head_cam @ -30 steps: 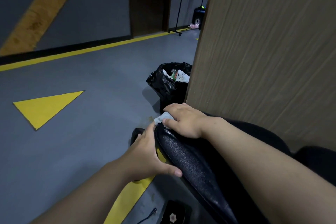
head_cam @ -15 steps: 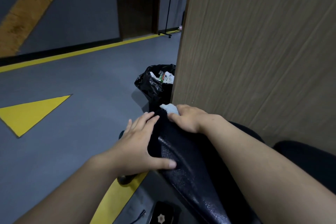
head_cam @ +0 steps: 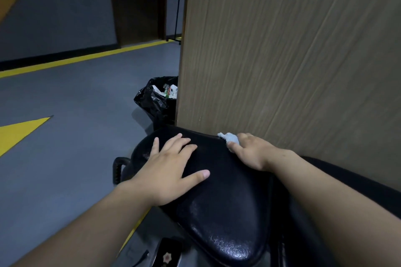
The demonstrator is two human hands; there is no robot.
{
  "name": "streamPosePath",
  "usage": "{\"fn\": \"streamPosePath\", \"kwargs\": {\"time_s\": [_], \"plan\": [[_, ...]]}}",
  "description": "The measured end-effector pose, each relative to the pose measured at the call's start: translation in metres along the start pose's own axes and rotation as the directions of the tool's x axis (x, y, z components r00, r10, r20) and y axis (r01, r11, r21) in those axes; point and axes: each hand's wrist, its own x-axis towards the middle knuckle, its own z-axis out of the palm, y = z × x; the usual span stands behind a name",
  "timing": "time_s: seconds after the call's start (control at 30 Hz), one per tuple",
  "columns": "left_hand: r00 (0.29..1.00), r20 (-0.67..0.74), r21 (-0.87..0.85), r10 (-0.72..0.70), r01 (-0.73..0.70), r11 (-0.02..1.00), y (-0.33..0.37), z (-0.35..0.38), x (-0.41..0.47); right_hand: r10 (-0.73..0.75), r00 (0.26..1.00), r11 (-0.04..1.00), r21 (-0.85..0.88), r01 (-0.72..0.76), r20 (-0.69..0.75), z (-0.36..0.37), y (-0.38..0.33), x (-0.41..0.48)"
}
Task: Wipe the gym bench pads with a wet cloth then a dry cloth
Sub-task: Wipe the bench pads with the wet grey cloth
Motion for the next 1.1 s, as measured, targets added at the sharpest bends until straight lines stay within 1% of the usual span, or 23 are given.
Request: {"fn": "streamPosePath", "kwargs": {"time_s": [0.1,0.23,0.3,0.4,0.47,0.63,0.77,0.8,0.87,0.9,0.97,1.0,1.03,1.1], "plan": [[0.999,0.021,0.021,0.024,-0.024,0.999,0.01,0.002,0.003,0.064,0.998,0.998,0.018,-0.064,-0.015,0.003,0.019,-0.013],[0.998,0.044,0.033,0.051,-0.053,0.998,0.02,0.003,0.004,0.149,0.989,0.984,0.106,-0.146,-0.015,0.01,0.031,-0.034],[0.997,0.045,0.035,0.067,-0.068,0.997,0.025,0.003,0.005,0.166,0.986,0.983,0.087,-0.162,-0.036,0.015,0.027,-0.044],[0.996,0.047,0.025,0.081,-0.083,0.996,0.034,0.004,0.007,0.178,0.983,0.984,-0.002,-0.179,-0.043,0.022,0.01,-0.064],[0.996,0.039,0.02,0.084,-0.085,0.996,0.037,0.005,0.008,0.134,0.99,0.99,-0.031,-0.135,-0.037,0.029,-0.002,-0.083],[0.996,0.004,-0.004,0.093,-0.093,0.996,0.047,0.004,0.007,-0.037,0.999,0.999,-0.035,0.036,-0.034,0.052,-0.019,-0.143],[0.994,-0.003,-0.058,0.113,-0.113,0.992,0.058,0.001,0.001,-0.1,0.995,0.993,-0.065,0.099,-0.017,0.062,-0.021,-0.171],[0.993,-0.002,-0.068,0.121,-0.121,0.99,0.061,0.001,-0.001,-0.118,0.993,0.992,-0.046,0.117,-0.019,0.064,-0.02,-0.175],[0.988,-0.013,-0.077,0.152,-0.152,0.985,0.069,0.001,-0.004,-0.155,0.987,0.986,0.064,0.157,-0.032,0.062,-0.014,-0.179],[0.985,-0.02,-0.076,0.171,-0.172,0.982,0.073,0.001,-0.005,-0.164,0.985,0.973,0.154,0.169,-0.046,0.058,-0.011,-0.181],[0.978,-0.022,-0.075,0.206,-0.207,0.975,0.081,0.001,-0.007,-0.136,0.987,0.917,0.366,0.159,-0.088,0.049,-0.002,-0.185],[0.976,-0.017,-0.076,0.217,-0.218,0.973,0.084,0.002,-0.008,-0.116,0.986,0.889,0.43,0.155,-0.117,0.045,0.005,-0.187],[0.975,-0.012,-0.074,0.221,-0.222,0.972,0.086,0.002,-0.008,-0.105,0.982,0.886,0.433,0.165,-0.159,0.041,0.011,-0.188],[0.977,0.004,-0.068,0.213,-0.213,0.975,0.088,0.003,-0.01,-0.117,0.963,0.929,0.317,0.193,-0.242,0.035,0.025,-0.191]]}}
